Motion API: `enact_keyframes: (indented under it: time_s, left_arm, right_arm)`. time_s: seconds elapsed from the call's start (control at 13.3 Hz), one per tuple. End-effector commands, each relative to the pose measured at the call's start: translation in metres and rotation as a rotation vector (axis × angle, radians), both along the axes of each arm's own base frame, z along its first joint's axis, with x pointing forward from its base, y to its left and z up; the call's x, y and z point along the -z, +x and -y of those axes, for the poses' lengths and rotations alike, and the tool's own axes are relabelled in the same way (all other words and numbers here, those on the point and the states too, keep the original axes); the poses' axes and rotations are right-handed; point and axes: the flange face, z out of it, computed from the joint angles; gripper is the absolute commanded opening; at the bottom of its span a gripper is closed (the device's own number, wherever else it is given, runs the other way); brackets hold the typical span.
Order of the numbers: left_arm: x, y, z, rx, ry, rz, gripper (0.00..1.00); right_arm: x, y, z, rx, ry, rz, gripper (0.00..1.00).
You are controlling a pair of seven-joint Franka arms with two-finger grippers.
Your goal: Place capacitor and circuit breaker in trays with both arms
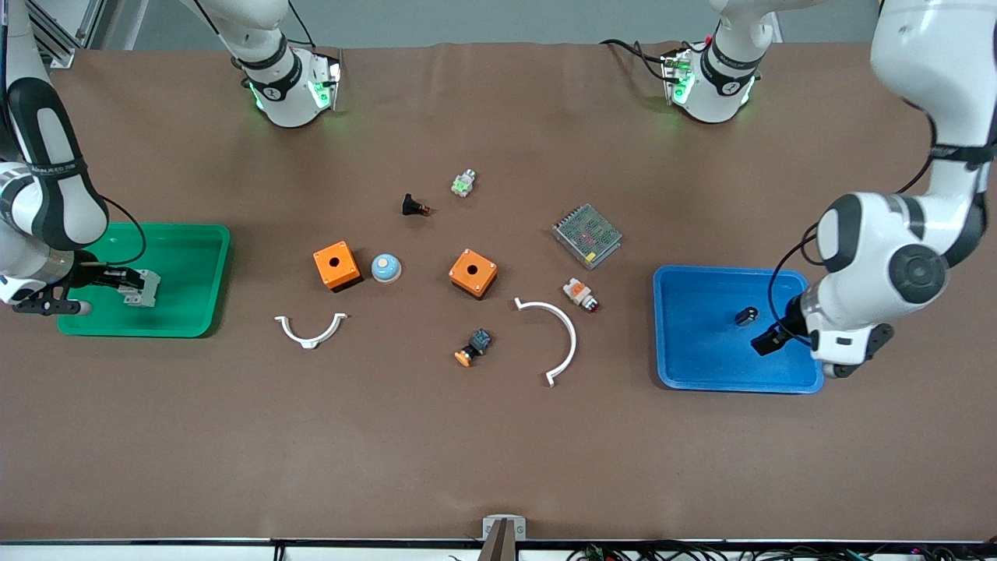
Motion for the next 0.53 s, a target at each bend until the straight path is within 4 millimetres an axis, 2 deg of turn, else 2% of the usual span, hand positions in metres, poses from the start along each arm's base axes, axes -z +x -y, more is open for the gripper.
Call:
enact_keyframes:
  time_s: [0.0, 0.07, 0.22, 0.38, 0.45]
  left_arm:
    - [-0.077, 0.006, -0.009, 0.136, 0.023, 0.028, 1.0]
    - [-0.107, 0.008, -0.013, 0.187, 0.027, 0.042, 1.0]
    - [-0.158, 0.005, -0.02, 0.254, 0.039, 0.056, 1.0]
    - [-0.203, -0.009, -0.018, 0.317, 0.053, 0.072, 1.0]
    - [-0.218, -0.017, -0.015, 0.338, 0.058, 0.068, 1.0]
  right_arm:
    - [-0.056, 0.006, -0.001, 0.003, -0.004, -0.007, 1.0]
    - [-0.08, 0.009, -0.004, -0.001, 0.001, -0.015, 1.0]
    - [-0.126, 0.013, -0.025, 0.007, 0.0, -0.009, 1.0]
    - [-0.16, 0.016, -0.056, 0.037, -0.012, -0.002, 1.0]
    - [-0.177, 0.017, -0.073, 0.053, -0.019, 0.006, 1.0]
